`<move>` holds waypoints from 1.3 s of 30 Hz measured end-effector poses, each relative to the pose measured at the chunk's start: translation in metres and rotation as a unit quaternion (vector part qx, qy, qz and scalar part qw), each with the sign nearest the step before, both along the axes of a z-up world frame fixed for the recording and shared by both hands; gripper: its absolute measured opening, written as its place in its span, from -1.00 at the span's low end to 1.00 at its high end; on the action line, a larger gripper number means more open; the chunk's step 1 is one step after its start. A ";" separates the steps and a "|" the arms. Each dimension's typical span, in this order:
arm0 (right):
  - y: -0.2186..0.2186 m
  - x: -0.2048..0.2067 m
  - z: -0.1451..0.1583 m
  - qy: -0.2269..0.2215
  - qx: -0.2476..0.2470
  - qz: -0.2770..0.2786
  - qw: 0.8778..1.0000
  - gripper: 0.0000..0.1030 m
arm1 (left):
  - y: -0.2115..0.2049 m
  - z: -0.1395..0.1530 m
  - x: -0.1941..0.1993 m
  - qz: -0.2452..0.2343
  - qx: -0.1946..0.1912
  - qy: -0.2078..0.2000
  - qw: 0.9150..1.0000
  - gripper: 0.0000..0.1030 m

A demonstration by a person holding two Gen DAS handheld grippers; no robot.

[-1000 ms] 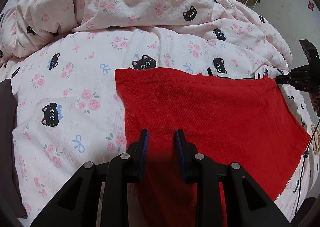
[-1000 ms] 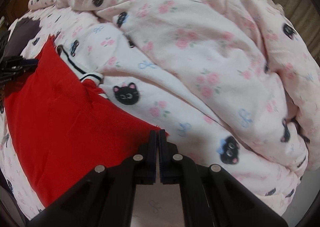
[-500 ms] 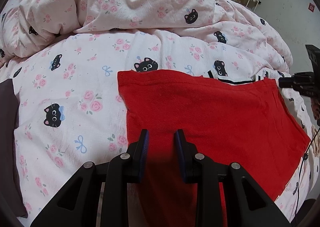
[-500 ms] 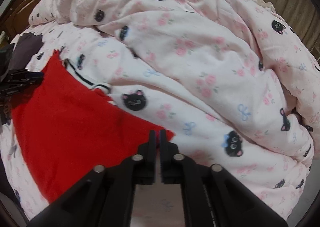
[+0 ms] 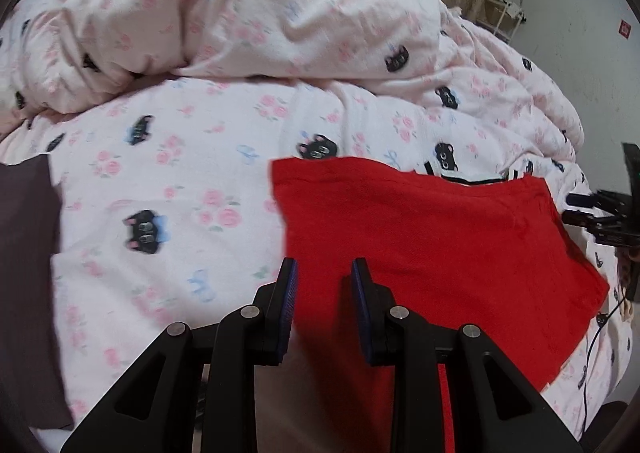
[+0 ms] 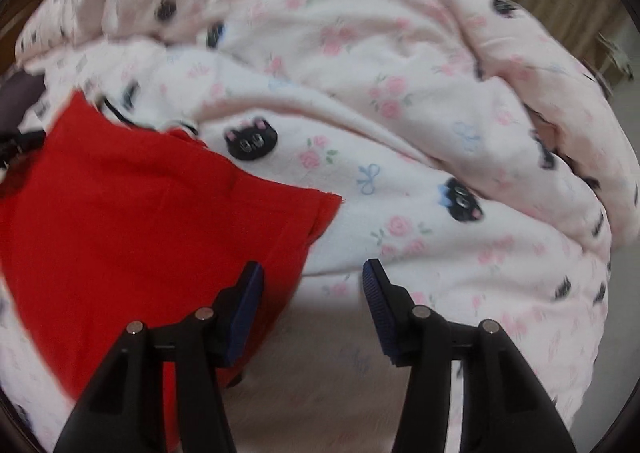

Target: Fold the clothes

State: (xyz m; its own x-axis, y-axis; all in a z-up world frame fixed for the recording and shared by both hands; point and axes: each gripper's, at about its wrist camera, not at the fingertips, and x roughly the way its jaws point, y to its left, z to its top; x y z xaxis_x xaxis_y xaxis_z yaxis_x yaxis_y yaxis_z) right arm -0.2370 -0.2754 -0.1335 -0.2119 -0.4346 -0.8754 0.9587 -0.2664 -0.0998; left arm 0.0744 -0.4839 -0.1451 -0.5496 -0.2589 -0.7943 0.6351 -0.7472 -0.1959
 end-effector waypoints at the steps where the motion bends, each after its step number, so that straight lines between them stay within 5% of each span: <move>1: 0.007 0.003 0.008 -0.008 -0.013 -0.005 1.000 0.03 | 0.001 0.005 0.005 0.004 -0.005 0.002 1.000 -0.54; 7: 0.047 0.039 0.036 -0.050 -0.057 0.001 0.997 0.05 | 0.023 0.028 0.021 -0.004 -0.006 0.031 0.999 -0.54; 16: 0.069 0.074 -0.024 -0.088 0.007 -0.027 0.996 0.18 | 0.042 -0.020 0.014 0.000 0.016 -0.049 0.999 -0.54; 21: 0.082 0.061 -0.024 -0.144 -0.042 -0.050 0.987 0.19 | 0.073 0.010 0.010 -0.019 -0.039 0.003 0.999 -0.54; 25: 0.096 0.041 -0.016 -0.218 -0.099 -0.076 0.968 0.19 | 0.097 0.035 0.007 -0.036 -0.083 0.045 0.995 -0.51; 27: 0.103 0.028 -0.014 -0.251 -0.124 -0.091 0.956 0.19 | 0.126 0.043 -0.007 -0.085 -0.115 0.060 0.988 -0.06; 29: 0.109 0.018 -0.013 -0.274 -0.141 -0.105 0.945 0.19 | 0.160 0.042 -0.025 -0.135 -0.137 0.066 0.979 0.08; 33: 0.111 0.007 -0.015 -0.283 -0.143 -0.120 0.941 0.19 | 0.225 0.028 -0.066 -0.233 -0.176 0.043 0.956 0.08; 39: 0.114 -0.002 -0.026 -0.312 -0.138 -0.134 0.930 0.19 | 0.303 0.001 -0.108 -0.316 -0.298 -0.035 0.900 0.09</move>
State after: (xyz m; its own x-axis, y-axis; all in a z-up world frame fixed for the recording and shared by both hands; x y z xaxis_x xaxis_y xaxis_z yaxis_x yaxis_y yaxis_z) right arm -0.2393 -0.1619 -0.1594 0.1676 -0.6658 -0.7271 0.7023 -0.4369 0.5620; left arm -0.0334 -0.1813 -0.1444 -0.6909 -0.3042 -0.6558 0.0419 -0.9224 0.3838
